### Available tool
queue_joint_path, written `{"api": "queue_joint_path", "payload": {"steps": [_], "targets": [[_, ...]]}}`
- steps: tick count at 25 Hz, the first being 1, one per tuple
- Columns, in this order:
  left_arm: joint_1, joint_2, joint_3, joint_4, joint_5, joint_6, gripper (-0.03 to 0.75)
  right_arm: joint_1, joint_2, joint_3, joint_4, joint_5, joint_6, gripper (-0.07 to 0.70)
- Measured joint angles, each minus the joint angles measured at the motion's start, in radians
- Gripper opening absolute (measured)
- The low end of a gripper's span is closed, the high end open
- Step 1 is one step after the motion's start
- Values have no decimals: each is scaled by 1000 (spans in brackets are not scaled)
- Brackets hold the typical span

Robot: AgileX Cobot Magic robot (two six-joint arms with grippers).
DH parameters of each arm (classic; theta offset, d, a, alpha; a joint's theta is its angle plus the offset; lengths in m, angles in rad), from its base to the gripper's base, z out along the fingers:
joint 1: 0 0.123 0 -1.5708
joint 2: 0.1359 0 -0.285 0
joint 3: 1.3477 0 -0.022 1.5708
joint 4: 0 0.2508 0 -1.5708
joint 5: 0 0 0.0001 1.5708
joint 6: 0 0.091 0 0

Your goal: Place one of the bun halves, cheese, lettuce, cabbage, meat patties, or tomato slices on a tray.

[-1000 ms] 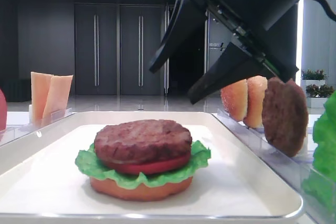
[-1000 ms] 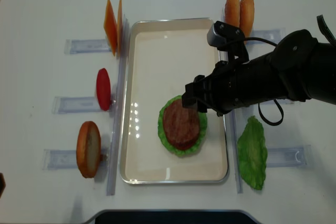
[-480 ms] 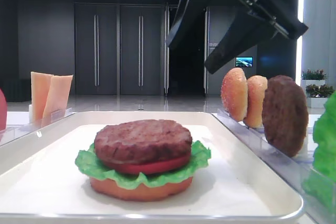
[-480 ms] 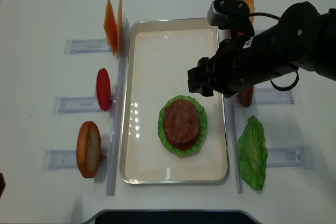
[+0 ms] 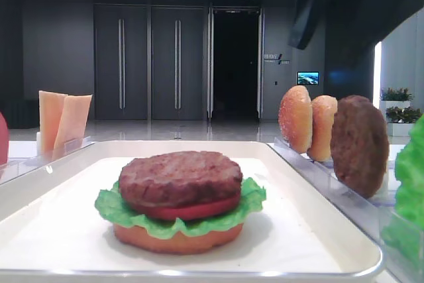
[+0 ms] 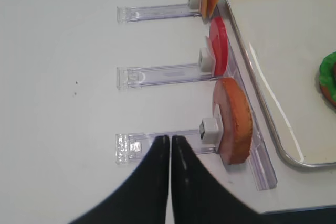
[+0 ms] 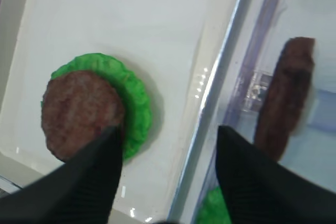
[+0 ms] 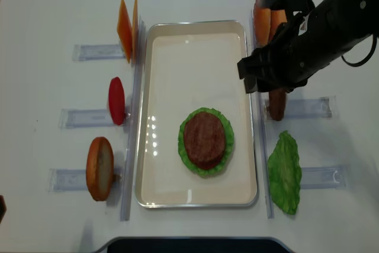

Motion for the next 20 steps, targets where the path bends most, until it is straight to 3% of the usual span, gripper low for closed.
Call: {"api": "queue_joint_path", "payload": {"steps": [10,16,20], "targets": [[0,0,0,0,0,0,-1,-154,-53,-88,-153,183,29,411],[0,0,0,0,0,0,-1,-298,-63,-98,-248,321,29,411],[0,0,0,0,0,0,-1,-396,-64,-98,-271,369,21,411]]}}
